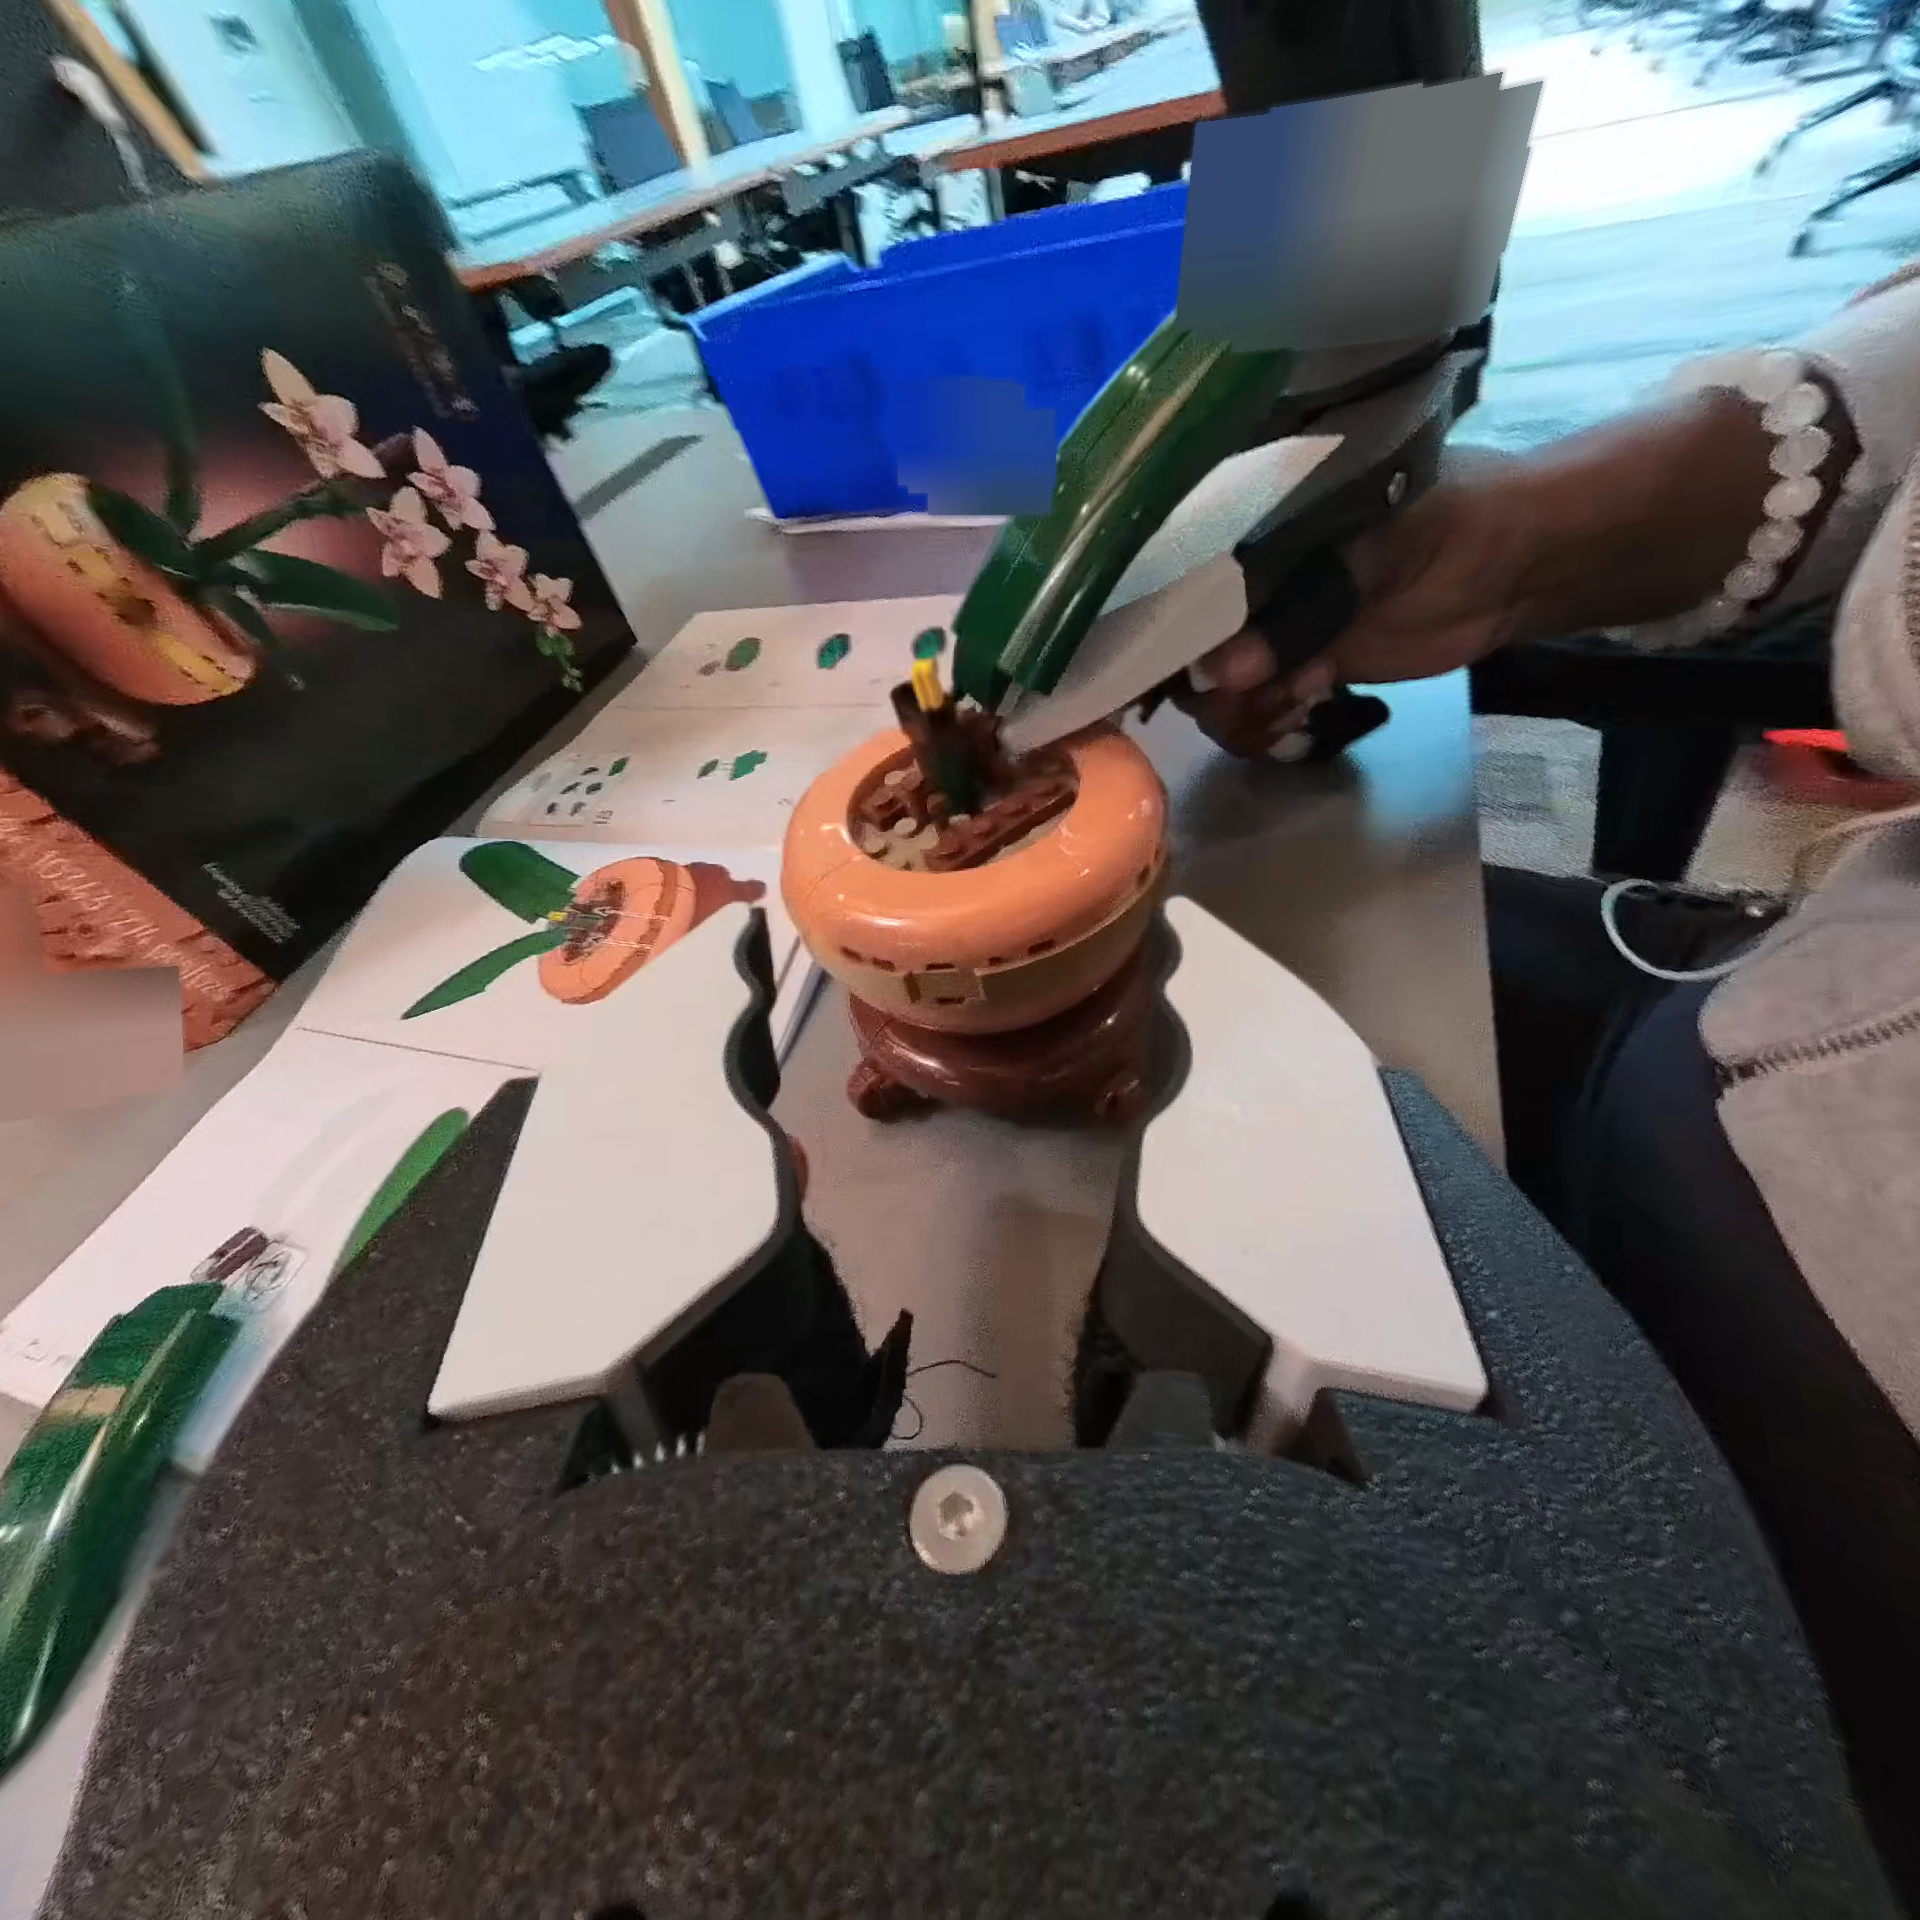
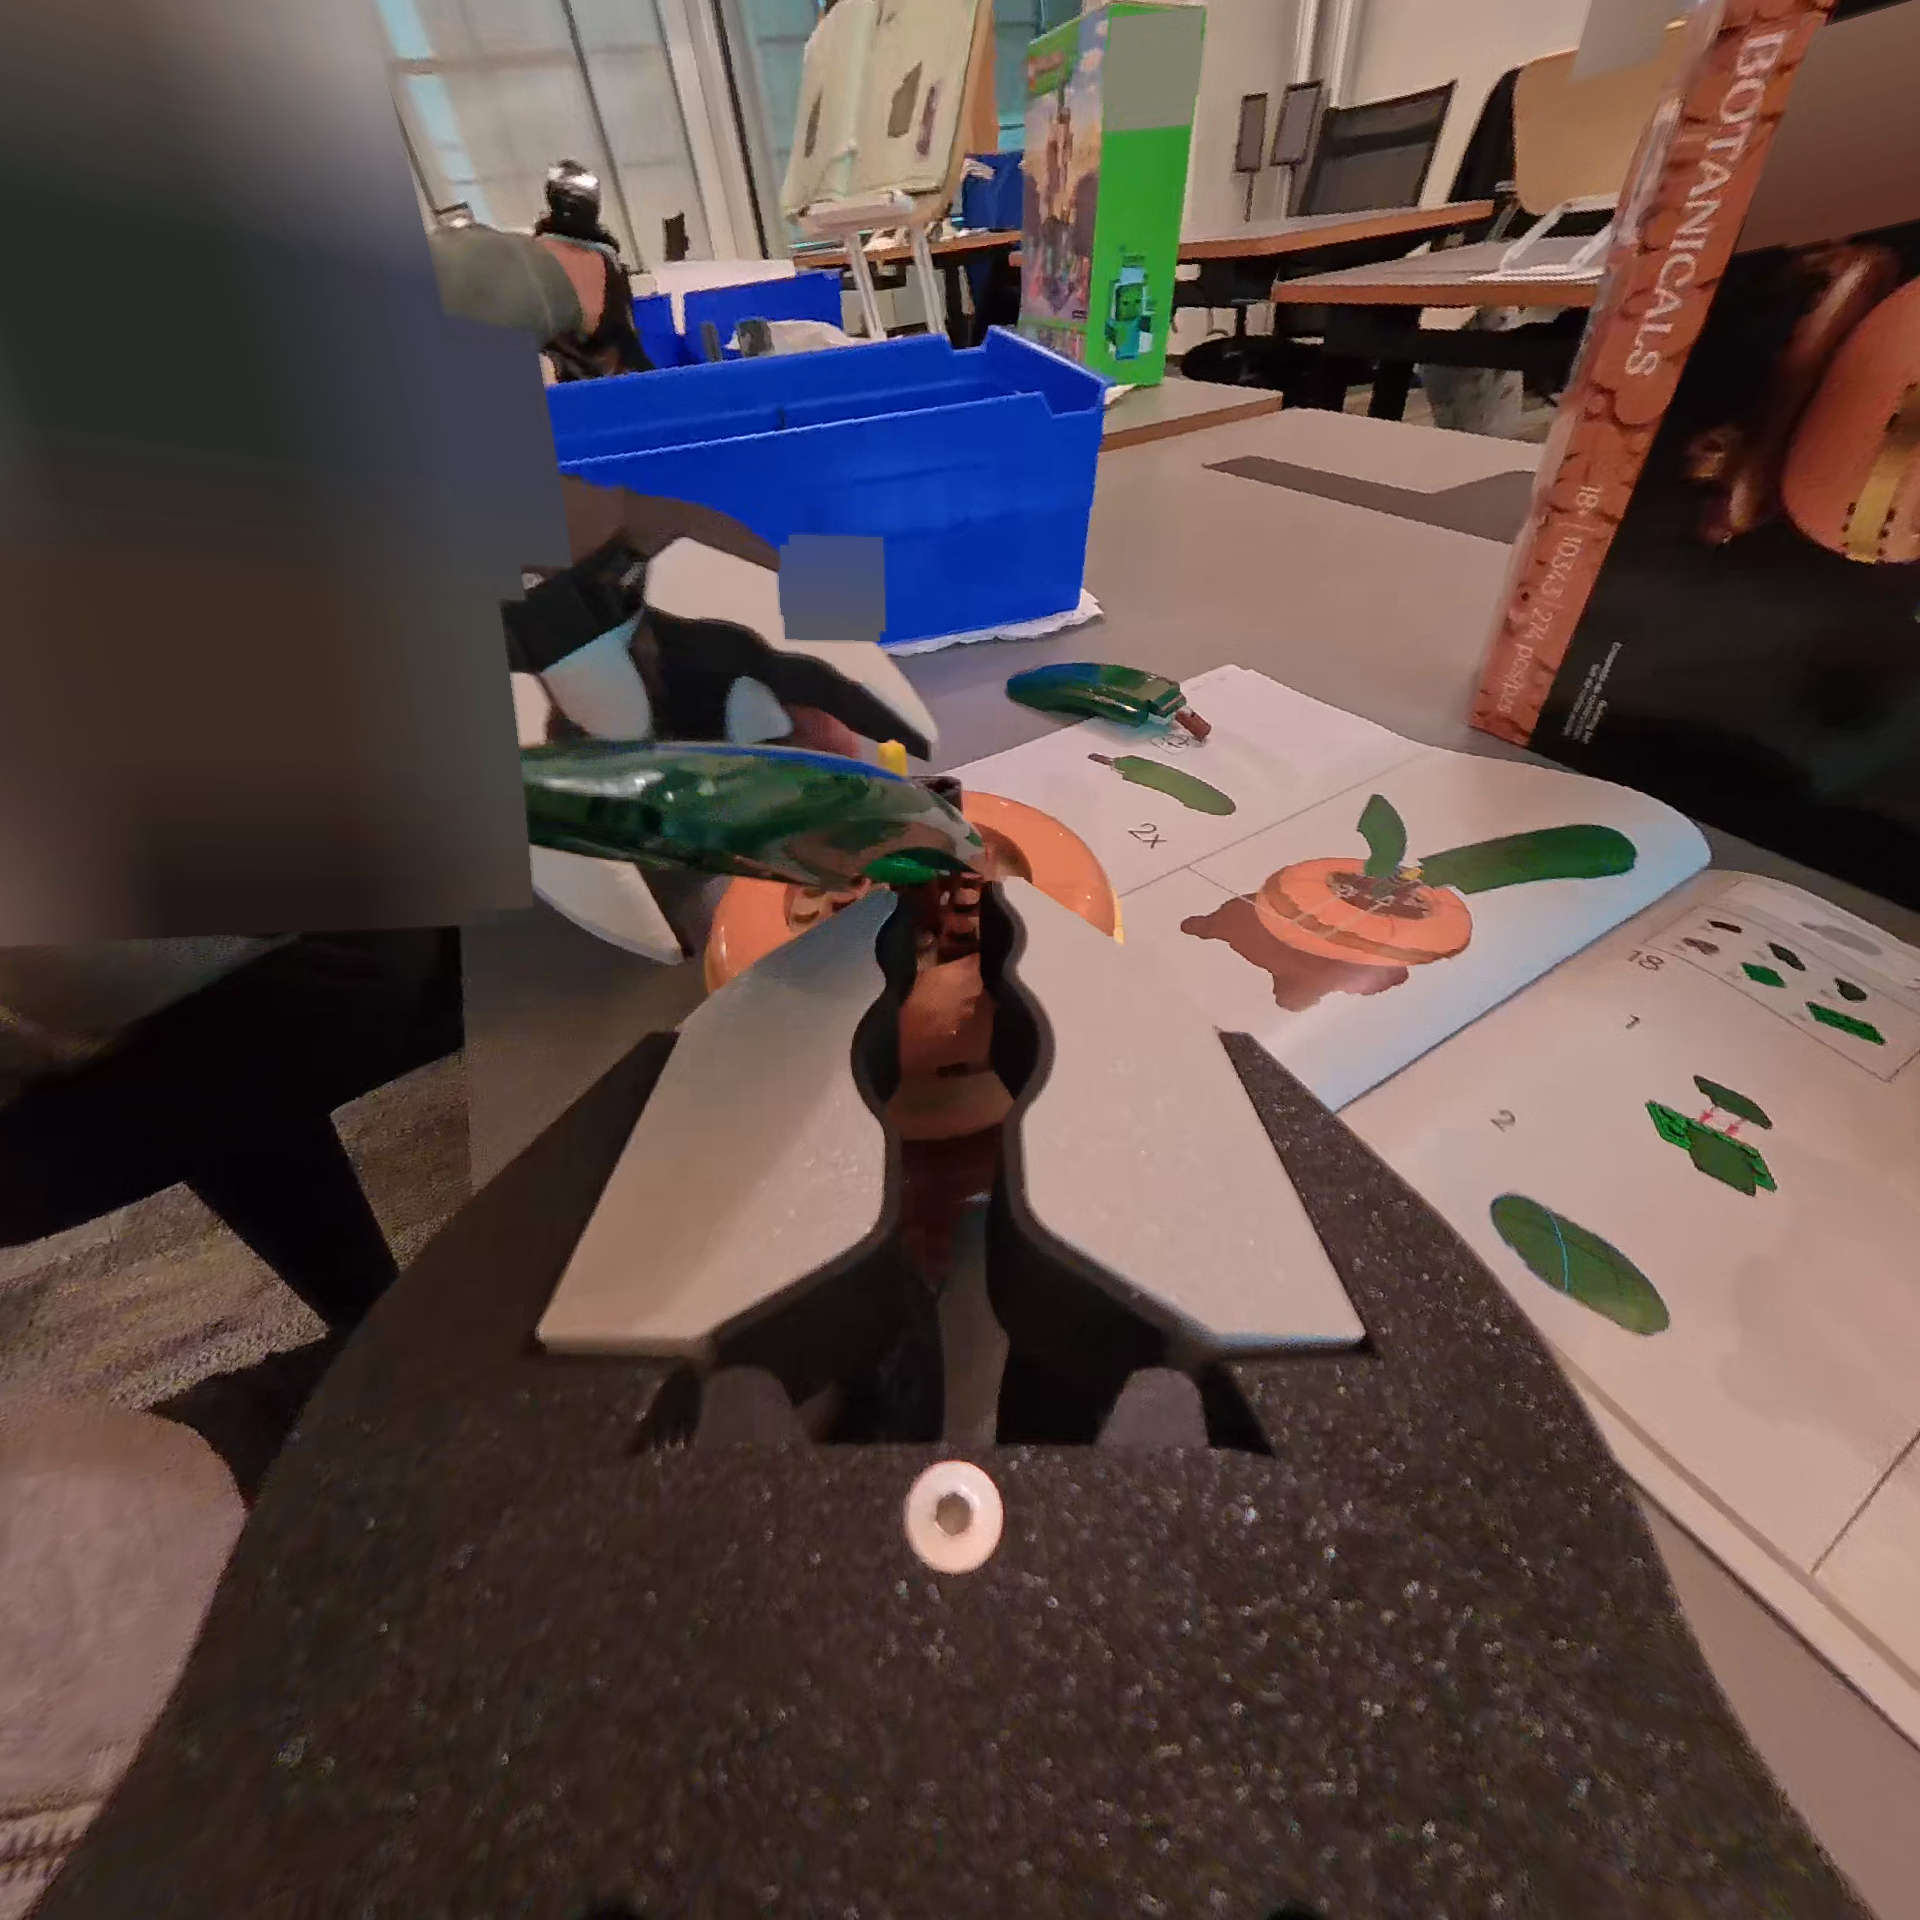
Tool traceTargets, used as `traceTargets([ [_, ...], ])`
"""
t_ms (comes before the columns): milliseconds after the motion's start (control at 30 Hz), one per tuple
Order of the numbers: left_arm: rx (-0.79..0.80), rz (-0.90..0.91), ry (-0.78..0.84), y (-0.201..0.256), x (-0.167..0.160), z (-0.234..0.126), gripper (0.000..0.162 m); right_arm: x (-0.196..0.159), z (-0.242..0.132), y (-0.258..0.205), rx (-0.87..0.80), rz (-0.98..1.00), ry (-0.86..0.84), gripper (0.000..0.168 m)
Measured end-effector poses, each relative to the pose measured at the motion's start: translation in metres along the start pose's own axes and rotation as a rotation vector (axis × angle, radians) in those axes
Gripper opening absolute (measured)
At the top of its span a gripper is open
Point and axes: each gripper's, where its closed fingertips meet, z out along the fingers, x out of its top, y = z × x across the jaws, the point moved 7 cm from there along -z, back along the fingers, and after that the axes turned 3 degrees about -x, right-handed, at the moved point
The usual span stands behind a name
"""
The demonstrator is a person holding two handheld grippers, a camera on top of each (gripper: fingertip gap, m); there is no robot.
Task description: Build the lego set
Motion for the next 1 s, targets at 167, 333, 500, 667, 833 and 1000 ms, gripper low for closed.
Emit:
traceTargets([
  [167,-0.108,0.066,-0.026,-0.008,-0.002,0.020,0.076,0.003,0.003,0.001,0.053,-0.051,0.012,0.013],
  [333,-0.095,0.068,-0.011,-0.005,-0.001,0.023,0.077,0.003,0.001,0.002,0.106,-0.091,0.036,0.015],
  [500,-0.047,0.055,-0.018,0.000,0.000,0.024,0.077,0.003,0.000,0.003,0.098,-0.111,0.031,0.011],
  [667,-0.041,0.052,-0.023,0.001,0.000,0.026,0.077,0.002,-0.002,0.004,0.114,-0.089,0.015,0.006],
  [833,-0.027,0.049,-0.026,0.002,0.000,0.026,0.077,0.001,-0.005,0.005,0.111,-0.107,0.008,0.009],
  [1000,-0.024,0.057,-0.022,0.002,0.000,0.025,0.076,0.009,-0.026,0.011,0.139,-0.206,0.056,0.021],
])
